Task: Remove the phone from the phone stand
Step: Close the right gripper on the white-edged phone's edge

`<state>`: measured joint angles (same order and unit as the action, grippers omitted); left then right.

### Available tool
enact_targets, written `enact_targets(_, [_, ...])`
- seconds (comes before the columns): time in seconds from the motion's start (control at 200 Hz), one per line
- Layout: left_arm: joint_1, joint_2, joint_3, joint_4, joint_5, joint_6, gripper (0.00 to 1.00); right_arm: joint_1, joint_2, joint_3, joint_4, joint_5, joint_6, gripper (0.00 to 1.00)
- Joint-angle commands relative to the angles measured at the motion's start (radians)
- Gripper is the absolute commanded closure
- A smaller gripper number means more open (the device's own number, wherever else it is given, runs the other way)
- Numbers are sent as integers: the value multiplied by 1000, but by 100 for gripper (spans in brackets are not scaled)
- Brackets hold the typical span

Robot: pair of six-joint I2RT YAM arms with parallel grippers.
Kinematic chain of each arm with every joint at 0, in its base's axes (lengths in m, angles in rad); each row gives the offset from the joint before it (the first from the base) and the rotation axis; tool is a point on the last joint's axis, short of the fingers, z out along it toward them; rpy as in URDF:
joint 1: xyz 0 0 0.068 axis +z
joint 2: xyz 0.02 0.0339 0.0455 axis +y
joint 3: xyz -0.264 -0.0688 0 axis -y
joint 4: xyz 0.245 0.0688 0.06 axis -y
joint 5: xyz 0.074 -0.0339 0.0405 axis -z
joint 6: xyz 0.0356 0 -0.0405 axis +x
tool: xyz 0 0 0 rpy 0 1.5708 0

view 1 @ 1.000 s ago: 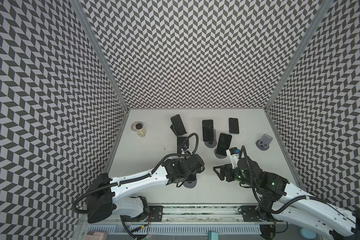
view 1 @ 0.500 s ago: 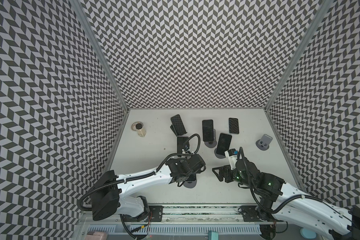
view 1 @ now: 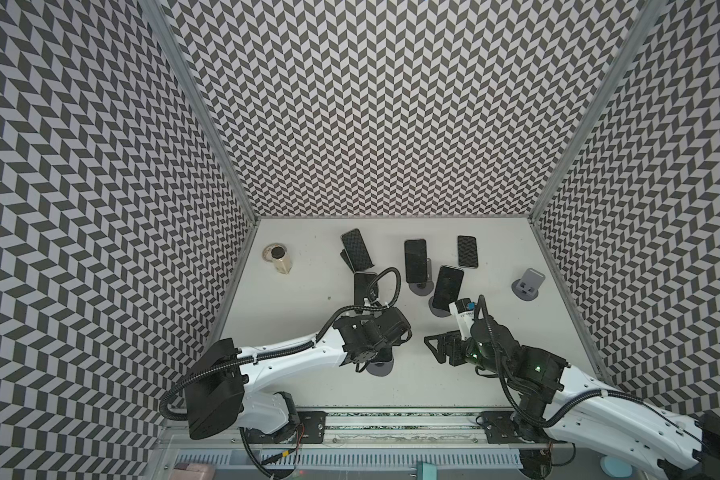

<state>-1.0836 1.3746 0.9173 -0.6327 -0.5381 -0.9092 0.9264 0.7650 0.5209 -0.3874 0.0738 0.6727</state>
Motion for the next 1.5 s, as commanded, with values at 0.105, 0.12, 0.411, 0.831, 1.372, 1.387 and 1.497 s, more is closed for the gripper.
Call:
enact_targets(0.105, [11, 6, -17, 21, -36, 1, 2, 2, -12, -8, 61, 20, -14, 17])
enact_targets(0.12, [12, 6, -17, 22, -36, 1, 3, 2, -13, -7, 61, 20, -15, 17])
enact_targets(0.411, [16, 8, -28, 54, -26, 4, 11, 2, -63, -6, 27, 79, -38, 19])
enact_targets(0.831, [16, 7, -40, 70, -16, -2, 17, 2, -157, -15, 1, 117, -39, 23])
enact_targets(1.372, [17, -49, -63, 93, -13, 11, 22, 1, -156, -21, 11, 94, -51, 24])
enact_targets(1.387, [16, -52, -65, 94, -13, 10, 22, 2, -156, -22, 10, 93, -51, 24])
enact_targets(1.497, [17, -62, -67, 100, -14, 12, 23, 1, -156, -24, 14, 92, -51, 24])
